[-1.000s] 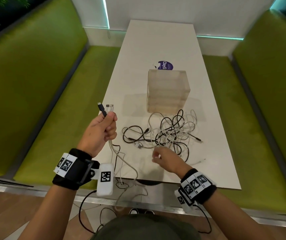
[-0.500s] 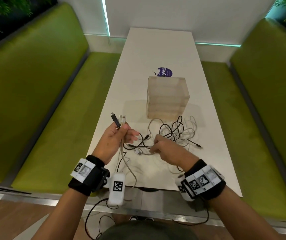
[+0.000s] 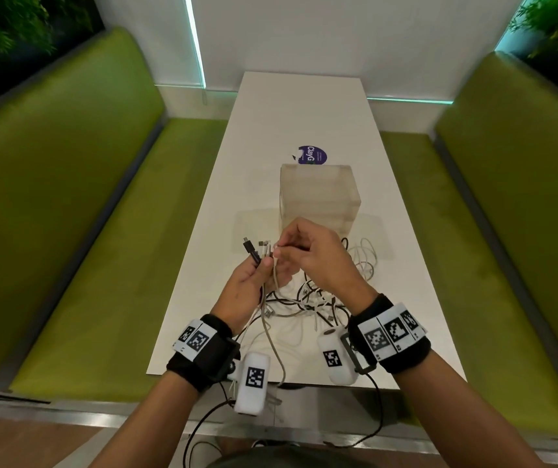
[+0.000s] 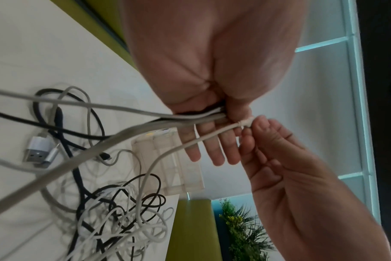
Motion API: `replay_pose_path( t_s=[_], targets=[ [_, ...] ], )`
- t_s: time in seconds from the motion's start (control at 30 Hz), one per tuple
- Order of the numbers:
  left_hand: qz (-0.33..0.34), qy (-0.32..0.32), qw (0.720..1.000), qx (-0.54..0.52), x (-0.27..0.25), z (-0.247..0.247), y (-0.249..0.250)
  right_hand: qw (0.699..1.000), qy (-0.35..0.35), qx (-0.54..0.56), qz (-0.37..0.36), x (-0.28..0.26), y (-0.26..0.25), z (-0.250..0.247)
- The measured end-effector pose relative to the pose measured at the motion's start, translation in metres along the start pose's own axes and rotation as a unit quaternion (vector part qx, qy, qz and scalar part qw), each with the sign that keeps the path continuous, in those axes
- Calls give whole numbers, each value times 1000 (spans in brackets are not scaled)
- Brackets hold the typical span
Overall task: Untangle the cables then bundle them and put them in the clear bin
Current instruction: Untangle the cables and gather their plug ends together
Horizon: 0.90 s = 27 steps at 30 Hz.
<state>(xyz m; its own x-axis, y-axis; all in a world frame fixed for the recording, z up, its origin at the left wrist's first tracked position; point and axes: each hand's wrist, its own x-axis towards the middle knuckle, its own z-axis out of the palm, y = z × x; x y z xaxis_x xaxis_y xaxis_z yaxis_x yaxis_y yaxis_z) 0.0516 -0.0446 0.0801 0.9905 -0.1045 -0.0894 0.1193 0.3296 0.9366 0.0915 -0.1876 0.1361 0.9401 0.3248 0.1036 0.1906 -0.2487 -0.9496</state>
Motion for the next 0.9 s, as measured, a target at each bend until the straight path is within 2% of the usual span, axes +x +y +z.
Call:
replay_pose_path(
  t_s=[0.17, 0.3, 0.33, 0.37, 0.43, 0.47, 0.5, 0.57, 0.67, 0.77, 0.9],
  targets=[
    [9, -28, 999, 41, -1, 0, 0, 999, 10, 45, 29, 3, 4, 3],
    [20, 33, 999, 39, 0, -3, 5, 999, 27, 21, 40, 1, 18, -3],
    [25, 49, 998, 21, 1, -4, 8, 998, -5, -11, 54, -1, 26, -7],
    [31, 63, 998, 4, 2, -6, 11, 993, -69, -57, 79, -3, 33, -10],
    [39, 77, 996, -26, 5, -10, 17, 948, -228, -180, 128, -10, 51, -7],
    [44, 79, 995, -38, 6, -12, 20, 924, -278, -217, 146, -12, 62, -2],
    [47, 80, 994, -51, 7, -13, 23, 915, -297, -224, 157, -15, 72, 5],
    [52, 82, 992, -79, 8, -14, 30, 926, -268, -199, 174, -17, 87, 13],
    [74, 93, 986, -121, 5, -23, 45, 940, -171, -210, 207, -9, 108, 5],
    [108, 124, 976, -141, 2, -44, 61, 943, -103, -246, 197, -2, 129, -20],
    [106, 167, 975, -104, 3, -63, 62, 968, -52, -193, 154, 2, 133, -35]
  ],
)
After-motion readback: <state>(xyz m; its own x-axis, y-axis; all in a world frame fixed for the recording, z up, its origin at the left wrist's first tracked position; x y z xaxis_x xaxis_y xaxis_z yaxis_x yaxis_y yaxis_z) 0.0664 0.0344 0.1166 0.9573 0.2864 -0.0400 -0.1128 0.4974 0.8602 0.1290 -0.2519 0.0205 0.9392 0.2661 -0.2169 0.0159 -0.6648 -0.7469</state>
